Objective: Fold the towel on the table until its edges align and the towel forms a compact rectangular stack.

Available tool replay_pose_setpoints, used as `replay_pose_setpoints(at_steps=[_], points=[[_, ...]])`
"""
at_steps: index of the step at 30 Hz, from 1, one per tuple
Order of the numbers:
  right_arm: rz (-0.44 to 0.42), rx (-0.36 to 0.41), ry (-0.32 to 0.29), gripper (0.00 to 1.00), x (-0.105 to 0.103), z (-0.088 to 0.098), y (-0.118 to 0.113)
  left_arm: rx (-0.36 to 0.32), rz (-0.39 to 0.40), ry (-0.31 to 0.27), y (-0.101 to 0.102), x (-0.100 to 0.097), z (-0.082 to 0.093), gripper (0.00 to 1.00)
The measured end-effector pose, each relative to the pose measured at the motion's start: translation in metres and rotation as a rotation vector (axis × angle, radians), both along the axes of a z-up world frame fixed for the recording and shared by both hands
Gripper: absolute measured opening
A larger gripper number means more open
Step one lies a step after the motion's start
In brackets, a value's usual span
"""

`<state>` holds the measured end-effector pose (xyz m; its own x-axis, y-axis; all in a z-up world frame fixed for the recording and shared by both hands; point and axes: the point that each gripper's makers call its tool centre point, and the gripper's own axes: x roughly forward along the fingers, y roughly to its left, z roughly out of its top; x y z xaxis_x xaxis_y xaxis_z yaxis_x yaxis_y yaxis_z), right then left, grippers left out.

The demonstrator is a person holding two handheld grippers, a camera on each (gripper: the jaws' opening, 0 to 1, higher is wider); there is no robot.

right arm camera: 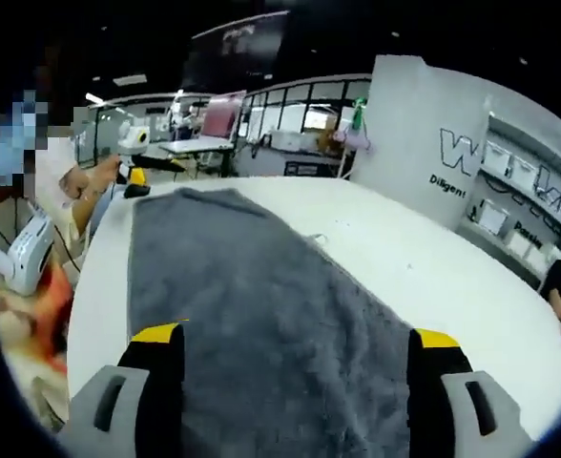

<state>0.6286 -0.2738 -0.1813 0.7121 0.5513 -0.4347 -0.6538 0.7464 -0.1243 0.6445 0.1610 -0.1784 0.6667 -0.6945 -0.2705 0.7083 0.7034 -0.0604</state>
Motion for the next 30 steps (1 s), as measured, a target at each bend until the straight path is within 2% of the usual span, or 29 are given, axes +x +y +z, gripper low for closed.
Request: replay_pose_setpoints(at_steps=[1, 5, 9, 10, 12, 15, 17, 22, 24, 26, 29, 30], points=[[-0.032, 0.012, -0.002, 0.95, 0.006, 0.002, -0.011, -0.001, 0.0, 0.0, 0.0, 0.0, 0.0, 0.99], [-0.149, 0.044, -0.008, 0.73, 0.028, 0.005, -0.051, -0.002, 0.002, 0.003, -0.001, 0.0, -0.001, 0.99], [-0.26, 0.014, -0.009, 0.51, 0.052, -0.002, -0.085, 0.003, 0.002, 0.004, -0.002, -0.001, -0.003, 0.99], [-0.273, 0.005, -0.014, 0.42, 0.056, -0.002, -0.09, 0.004, 0.003, 0.006, -0.002, -0.001, -0.004, 0.99], [-0.308, -0.009, -0.014, 0.33, 0.064, -0.006, -0.1, 0.005, 0.003, 0.008, -0.002, -0.001, -0.005, 0.99], [-0.358, 0.005, 0.008, 0.29, 0.082, -0.015, -0.117, 0.005, 0.005, 0.011, -0.002, -0.001, -0.006, 0.98], [-0.376, 0.004, 0.019, 0.23, 0.089, -0.021, -0.12, 0.003, 0.006, 0.012, -0.002, -0.001, -0.006, 0.97], [-0.442, -0.022, 0.044, 0.16, 0.102, -0.039, -0.13, 0.006, 0.008, 0.015, -0.002, -0.002, -0.007, 0.97], [-0.457, -0.031, 0.058, 0.14, 0.114, -0.043, -0.133, 0.007, 0.009, 0.018, -0.002, -0.002, -0.008, 0.96], [-0.484, -0.081, 0.074, 0.14, 0.121, -0.051, -0.141, 0.008, 0.013, 0.02, -0.001, -0.001, -0.008, 0.96], [-0.496, -0.144, 0.098, 0.14, 0.121, -0.065, -0.142, 0.009, 0.021, 0.021, 0.0, 0.001, -0.009, 0.95], [-0.498, -0.152, 0.104, 0.14, 0.14, -0.064, -0.151, 0.011, 0.025, 0.023, 0.001, 0.002, -0.01, 0.95]])
